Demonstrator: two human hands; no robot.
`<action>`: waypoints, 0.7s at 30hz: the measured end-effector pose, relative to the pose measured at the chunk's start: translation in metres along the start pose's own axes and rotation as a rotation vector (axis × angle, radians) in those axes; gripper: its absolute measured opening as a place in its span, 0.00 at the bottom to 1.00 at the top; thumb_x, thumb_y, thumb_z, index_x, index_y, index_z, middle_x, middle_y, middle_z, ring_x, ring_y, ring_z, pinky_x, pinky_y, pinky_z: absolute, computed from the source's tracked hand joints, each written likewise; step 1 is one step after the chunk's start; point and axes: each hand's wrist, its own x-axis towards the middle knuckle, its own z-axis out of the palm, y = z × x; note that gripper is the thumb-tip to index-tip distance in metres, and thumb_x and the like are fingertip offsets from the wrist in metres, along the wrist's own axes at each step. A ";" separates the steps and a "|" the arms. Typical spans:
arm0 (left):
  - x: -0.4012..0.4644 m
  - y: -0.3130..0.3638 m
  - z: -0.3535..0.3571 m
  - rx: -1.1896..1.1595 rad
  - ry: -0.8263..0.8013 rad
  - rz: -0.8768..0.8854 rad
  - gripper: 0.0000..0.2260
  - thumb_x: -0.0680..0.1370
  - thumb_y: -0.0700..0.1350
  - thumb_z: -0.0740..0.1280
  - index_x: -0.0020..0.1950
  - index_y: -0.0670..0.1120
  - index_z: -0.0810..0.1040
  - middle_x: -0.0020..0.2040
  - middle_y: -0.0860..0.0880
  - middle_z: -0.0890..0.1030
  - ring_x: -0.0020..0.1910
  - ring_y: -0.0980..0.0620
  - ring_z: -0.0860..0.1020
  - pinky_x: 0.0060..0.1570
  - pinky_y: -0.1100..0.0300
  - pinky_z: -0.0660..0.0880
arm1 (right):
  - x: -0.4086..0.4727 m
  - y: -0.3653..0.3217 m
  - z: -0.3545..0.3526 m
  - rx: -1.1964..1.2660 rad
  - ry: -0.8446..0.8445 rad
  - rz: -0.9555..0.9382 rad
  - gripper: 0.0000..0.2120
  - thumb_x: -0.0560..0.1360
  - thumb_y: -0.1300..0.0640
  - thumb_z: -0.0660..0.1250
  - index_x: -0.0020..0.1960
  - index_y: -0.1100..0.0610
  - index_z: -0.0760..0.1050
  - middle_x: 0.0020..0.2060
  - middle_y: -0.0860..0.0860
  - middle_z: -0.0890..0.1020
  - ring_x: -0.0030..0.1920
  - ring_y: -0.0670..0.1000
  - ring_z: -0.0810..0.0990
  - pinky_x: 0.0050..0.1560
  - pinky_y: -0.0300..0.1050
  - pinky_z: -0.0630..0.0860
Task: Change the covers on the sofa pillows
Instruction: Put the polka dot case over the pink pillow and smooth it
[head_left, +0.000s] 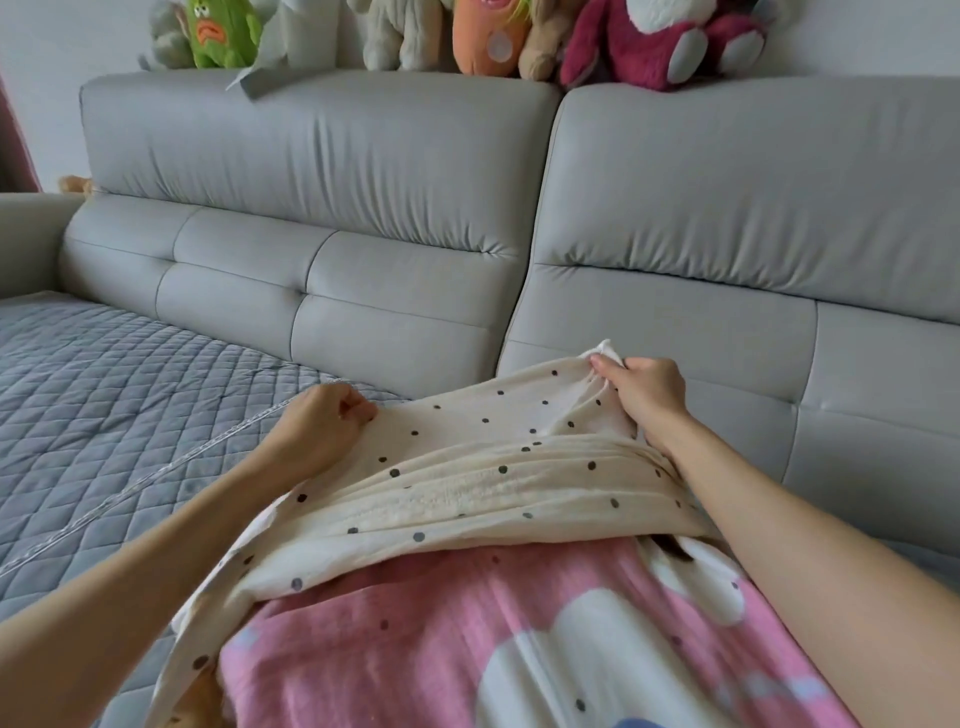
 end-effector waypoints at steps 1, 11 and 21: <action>0.004 -0.002 0.003 0.032 0.039 0.000 0.08 0.78 0.42 0.63 0.50 0.39 0.79 0.47 0.43 0.79 0.50 0.44 0.75 0.41 0.60 0.61 | 0.004 -0.002 0.002 -0.029 0.043 0.005 0.20 0.72 0.45 0.69 0.29 0.57 0.70 0.25 0.51 0.71 0.31 0.52 0.71 0.30 0.44 0.62; 0.011 -0.038 0.005 -0.090 -0.349 -0.154 0.05 0.75 0.36 0.66 0.49 0.42 0.79 0.47 0.42 0.80 0.36 0.57 0.76 0.39 0.65 0.71 | -0.015 0.024 -0.029 0.002 -0.508 0.279 0.27 0.75 0.37 0.60 0.57 0.60 0.77 0.49 0.54 0.82 0.49 0.54 0.81 0.51 0.46 0.77; -0.111 0.104 0.009 0.389 -0.262 0.568 0.36 0.65 0.72 0.47 0.69 0.60 0.65 0.65 0.56 0.69 0.64 0.52 0.68 0.62 0.52 0.66 | -0.137 0.082 -0.143 -0.035 -0.856 0.231 0.37 0.57 0.21 0.62 0.61 0.38 0.75 0.63 0.41 0.76 0.62 0.42 0.75 0.68 0.46 0.67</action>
